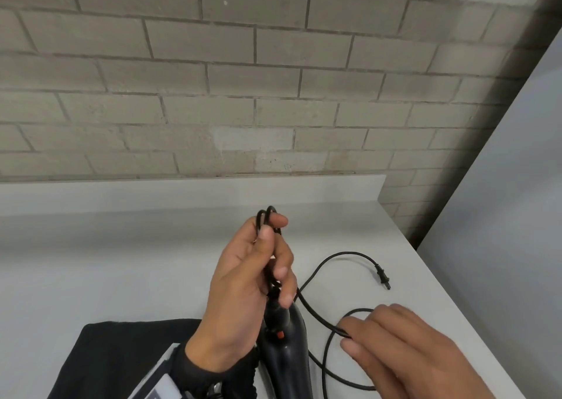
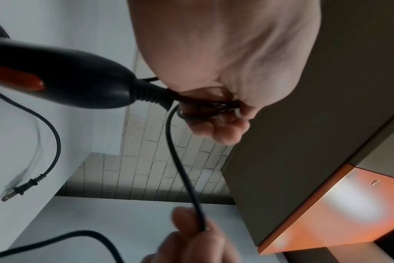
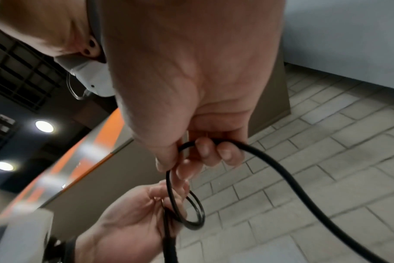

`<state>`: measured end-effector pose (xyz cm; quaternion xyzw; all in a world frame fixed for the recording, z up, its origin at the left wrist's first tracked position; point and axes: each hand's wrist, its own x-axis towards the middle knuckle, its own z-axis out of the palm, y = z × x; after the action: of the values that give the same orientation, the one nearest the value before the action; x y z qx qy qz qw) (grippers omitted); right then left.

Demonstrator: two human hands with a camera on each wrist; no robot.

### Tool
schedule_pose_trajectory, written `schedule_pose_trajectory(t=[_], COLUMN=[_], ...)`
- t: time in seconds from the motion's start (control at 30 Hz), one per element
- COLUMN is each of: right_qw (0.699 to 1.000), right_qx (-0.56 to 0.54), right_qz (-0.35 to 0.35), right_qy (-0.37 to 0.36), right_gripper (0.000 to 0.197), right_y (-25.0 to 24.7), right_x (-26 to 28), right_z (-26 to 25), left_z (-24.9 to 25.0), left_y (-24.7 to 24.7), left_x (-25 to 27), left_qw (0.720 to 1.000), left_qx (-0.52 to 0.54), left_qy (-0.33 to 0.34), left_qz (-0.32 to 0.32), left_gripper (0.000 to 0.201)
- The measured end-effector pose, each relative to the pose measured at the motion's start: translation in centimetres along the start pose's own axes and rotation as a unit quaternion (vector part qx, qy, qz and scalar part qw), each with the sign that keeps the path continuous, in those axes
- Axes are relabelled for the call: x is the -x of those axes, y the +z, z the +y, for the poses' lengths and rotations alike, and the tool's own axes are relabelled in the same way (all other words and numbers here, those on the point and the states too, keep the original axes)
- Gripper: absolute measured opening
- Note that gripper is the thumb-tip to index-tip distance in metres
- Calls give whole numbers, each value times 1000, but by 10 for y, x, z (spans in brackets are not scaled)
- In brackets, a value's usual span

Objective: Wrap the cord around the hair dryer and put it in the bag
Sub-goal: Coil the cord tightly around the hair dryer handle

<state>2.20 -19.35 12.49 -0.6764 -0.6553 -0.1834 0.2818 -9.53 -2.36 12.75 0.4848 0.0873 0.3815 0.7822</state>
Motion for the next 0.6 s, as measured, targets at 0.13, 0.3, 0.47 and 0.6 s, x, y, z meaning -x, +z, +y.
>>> schedule_pose_trajectory(t=[0.13,0.3,0.47,0.6], right_qw=[998,995,987,972], right_qx=[-62,-93,-156,-234], right_qz=[4,-39,-37,5], right_qy=[12,-8,-15,14], right_gripper=[20,18,17,19], right_y=[-16,-17,-13,-13], right_x=[-14,-29,-45,-56], right_z=[-3,-1,-4,-6], left_z=[-1,-4,-6,-6], left_y=[2,4,5,7], left_x=[2,6,8,12], left_qw=[999,995,983,977], left_qx=[-22,-64,-142,-168], left_qy=[15,30,46,34], left_qz=[-42,-71,-107,-129], left_gripper=[23,27,41,46])
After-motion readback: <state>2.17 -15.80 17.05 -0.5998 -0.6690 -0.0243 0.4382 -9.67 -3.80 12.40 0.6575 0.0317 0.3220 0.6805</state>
